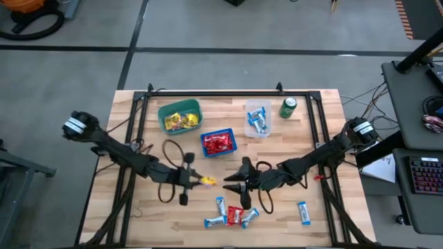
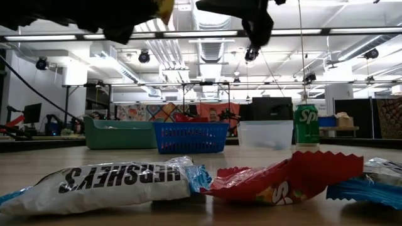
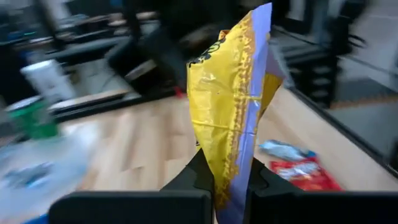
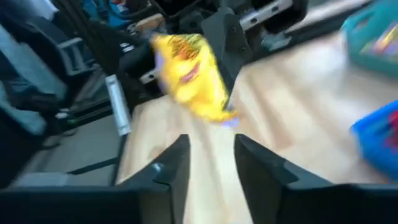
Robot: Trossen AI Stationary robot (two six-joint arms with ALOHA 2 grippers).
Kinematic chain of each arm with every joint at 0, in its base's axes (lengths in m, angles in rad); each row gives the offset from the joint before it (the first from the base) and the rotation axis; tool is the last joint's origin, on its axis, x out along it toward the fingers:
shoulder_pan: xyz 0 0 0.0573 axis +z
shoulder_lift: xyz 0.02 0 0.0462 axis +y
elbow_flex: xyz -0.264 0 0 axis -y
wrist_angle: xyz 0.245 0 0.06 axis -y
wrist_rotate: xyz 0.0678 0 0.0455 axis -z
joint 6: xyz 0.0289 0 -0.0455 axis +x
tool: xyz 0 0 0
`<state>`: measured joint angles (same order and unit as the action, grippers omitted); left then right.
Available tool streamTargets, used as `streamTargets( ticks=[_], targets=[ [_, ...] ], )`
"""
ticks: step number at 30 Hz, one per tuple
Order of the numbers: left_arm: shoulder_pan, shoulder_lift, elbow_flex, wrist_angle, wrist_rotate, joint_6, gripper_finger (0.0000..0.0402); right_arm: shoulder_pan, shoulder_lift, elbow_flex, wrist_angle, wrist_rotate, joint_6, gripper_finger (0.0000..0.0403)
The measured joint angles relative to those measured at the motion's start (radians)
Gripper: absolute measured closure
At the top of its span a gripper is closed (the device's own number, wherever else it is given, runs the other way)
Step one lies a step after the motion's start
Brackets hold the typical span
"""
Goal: Sort candy
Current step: Put the sour patch candy into the blue green bin
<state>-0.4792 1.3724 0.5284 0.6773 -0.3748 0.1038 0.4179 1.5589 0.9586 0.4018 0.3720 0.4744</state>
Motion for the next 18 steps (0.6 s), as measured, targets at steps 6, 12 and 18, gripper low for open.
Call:
streamTargets(
  ticks=[6, 12, 18],
  targets=[
    [0.0, -0.093, -0.075, -0.004, -0.141, -0.122, 0.0401, -0.001, 0.044, 0.077, 0.001, 0.19, -0.189, 0.0224],
    [0.0, -0.083, -0.081, 0.012, -0.141, -0.182, 0.0402, -0.025, 0.146, 0.195, -0.002, 0.204, -0.293, 0.02],
    [-0.004, -0.065, -0.081, 0.038, -0.112, -0.187, 0.0401, -0.044, 0.192, 0.276, -0.07, 0.203, -0.311, 0.0207]
  ],
)
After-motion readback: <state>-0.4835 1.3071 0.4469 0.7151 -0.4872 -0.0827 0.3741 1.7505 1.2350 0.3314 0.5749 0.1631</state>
